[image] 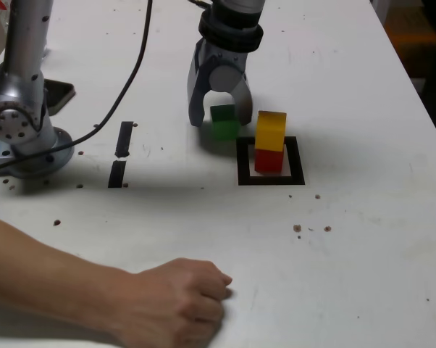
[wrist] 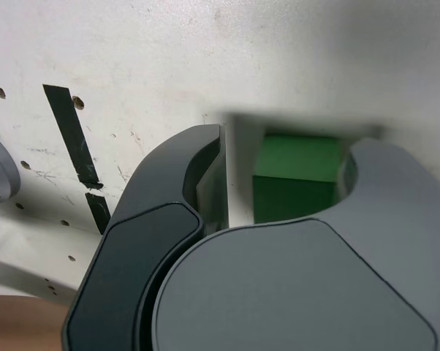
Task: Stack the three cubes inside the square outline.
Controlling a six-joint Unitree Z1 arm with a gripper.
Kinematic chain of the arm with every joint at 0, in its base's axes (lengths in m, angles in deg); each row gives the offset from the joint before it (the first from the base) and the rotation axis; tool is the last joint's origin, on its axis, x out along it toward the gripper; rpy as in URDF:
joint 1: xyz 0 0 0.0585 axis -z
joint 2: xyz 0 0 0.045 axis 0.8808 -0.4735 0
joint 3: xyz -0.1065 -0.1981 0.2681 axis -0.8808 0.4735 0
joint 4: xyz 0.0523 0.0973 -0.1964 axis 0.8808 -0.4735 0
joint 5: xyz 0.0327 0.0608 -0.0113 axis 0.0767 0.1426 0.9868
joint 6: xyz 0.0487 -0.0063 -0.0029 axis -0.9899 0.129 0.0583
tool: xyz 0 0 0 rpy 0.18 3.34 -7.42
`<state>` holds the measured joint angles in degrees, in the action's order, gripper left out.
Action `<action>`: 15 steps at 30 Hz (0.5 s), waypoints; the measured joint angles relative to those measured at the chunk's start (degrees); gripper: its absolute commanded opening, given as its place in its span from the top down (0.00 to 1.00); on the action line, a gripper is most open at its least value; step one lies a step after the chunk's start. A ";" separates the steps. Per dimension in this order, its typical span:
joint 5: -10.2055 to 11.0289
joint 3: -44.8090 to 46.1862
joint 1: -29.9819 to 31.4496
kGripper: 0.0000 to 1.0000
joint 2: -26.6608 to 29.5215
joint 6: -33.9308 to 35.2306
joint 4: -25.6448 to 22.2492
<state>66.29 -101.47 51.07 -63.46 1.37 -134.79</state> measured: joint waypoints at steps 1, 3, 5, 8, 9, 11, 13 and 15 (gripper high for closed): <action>0.04 0.02 0.00 0.66 0.00 0.00 0.00; 0.14 0.05 0.00 0.72 0.00 0.00 0.02; 0.17 0.11 0.00 0.74 0.02 0.00 0.05; 0.19 0.18 -0.01 0.76 0.10 0.00 0.07; 0.25 0.26 -0.01 0.76 0.21 0.00 0.09; 0.37 0.46 -0.01 0.76 0.38 0.00 0.14; 0.73 0.65 -0.01 0.76 0.67 0.01 0.16; 1.40 1.02 -0.01 0.76 1.61 0.07 0.05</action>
<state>67.69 -100.45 51.06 -61.85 1.44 -134.74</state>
